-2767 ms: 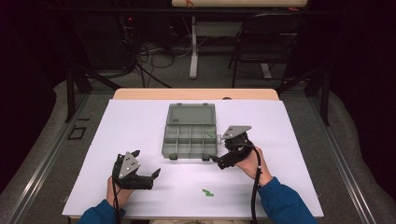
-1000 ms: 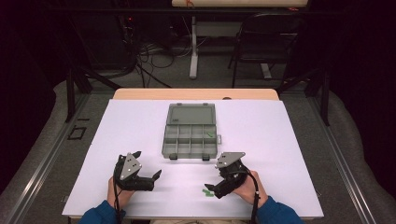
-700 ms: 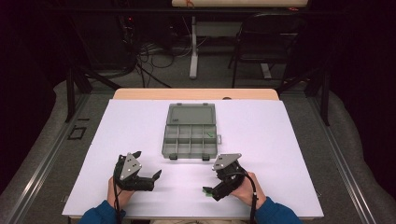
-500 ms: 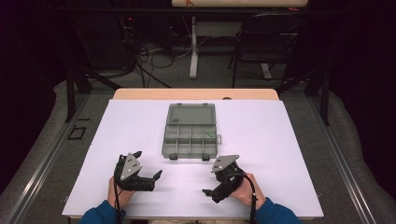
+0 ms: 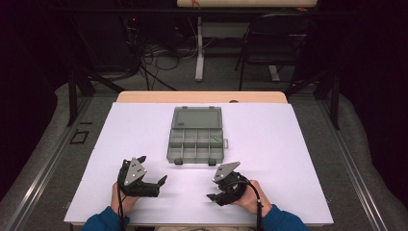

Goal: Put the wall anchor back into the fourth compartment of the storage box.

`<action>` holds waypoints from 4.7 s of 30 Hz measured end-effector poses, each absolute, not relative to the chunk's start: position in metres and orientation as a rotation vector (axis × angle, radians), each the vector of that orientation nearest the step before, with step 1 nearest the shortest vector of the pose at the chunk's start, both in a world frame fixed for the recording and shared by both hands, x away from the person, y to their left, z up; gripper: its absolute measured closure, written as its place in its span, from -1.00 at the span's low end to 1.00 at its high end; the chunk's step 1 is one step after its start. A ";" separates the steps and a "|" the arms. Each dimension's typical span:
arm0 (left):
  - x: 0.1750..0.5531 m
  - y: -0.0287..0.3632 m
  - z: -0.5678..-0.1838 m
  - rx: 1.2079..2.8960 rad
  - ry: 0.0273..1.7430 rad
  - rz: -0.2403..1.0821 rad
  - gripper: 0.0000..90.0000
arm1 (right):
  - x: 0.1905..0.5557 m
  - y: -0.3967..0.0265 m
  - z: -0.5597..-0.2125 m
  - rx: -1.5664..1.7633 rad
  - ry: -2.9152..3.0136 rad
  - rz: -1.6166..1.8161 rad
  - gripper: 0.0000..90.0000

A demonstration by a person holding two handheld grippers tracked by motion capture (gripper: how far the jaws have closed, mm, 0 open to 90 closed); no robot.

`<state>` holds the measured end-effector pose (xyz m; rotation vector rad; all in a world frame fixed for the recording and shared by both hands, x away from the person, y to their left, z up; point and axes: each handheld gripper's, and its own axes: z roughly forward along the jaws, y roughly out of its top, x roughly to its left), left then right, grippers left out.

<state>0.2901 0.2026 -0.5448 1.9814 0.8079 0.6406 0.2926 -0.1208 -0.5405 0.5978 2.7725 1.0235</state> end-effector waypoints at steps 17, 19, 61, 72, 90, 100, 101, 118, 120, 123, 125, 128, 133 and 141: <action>0.289 0.202 -0.544 1.982 0.803 0.643 -1.00 | 0.291 -0.116 -0.547 0.544 2.862 0.966 0.76; 0.290 0.202 -0.545 1.982 0.805 0.641 -1.00 | 0.291 -0.117 -0.547 0.554 2.860 0.966 0.85; 0.287 0.203 -0.543 1.965 0.807 0.663 -0.99 | 0.303 -0.134 -0.522 0.627 2.677 0.983 0.88; 0.289 0.205 -0.544 1.966 0.817 0.664 -0.99 | 0.315 -0.143 -0.515 0.684 2.625 0.987 0.88; 0.289 0.204 -0.543 1.970 0.807 0.669 -0.99 | 0.333 -0.150 -0.492 0.704 2.542 0.975 0.88; 0.289 0.204 -0.543 1.967 0.808 0.670 -0.99 | 0.346 -0.150 -0.479 0.711 2.511 0.974 0.88; 0.289 0.204 -0.543 1.970 0.806 0.669 -0.99 | 0.347 -0.150 -0.479 0.712 2.513 0.967 0.88; 0.289 0.206 -0.543 1.959 0.815 0.661 -0.99 | 0.376 -0.147 -0.471 0.747 2.491 0.927 0.88; 0.289 0.204 -0.543 1.958 0.812 0.661 -0.99 | 0.380 -0.147 -0.470 0.755 2.491 0.924 0.88; 0.289 0.204 -0.543 1.957 0.815 0.657 -0.99 | 0.385 -0.145 -0.469 0.763 2.492 0.925 0.88; 0.289 0.206 -0.543 1.958 0.813 0.658 -0.99 | 0.388 -0.145 -0.469 0.767 2.495 0.917 0.88; 0.289 0.206 -0.542 1.957 0.812 0.663 -0.99 | 0.394 -0.144 -0.468 0.775 2.492 0.910 0.88; 0.289 0.205 -0.543 1.958 0.812 0.661 -0.99 | 0.403 -0.140 -0.467 0.784 2.496 0.898 0.88; 0.288 0.205 -0.542 1.956 0.805 0.668 -0.99 | 0.415 -0.133 -0.468 0.794 2.512 0.869 0.88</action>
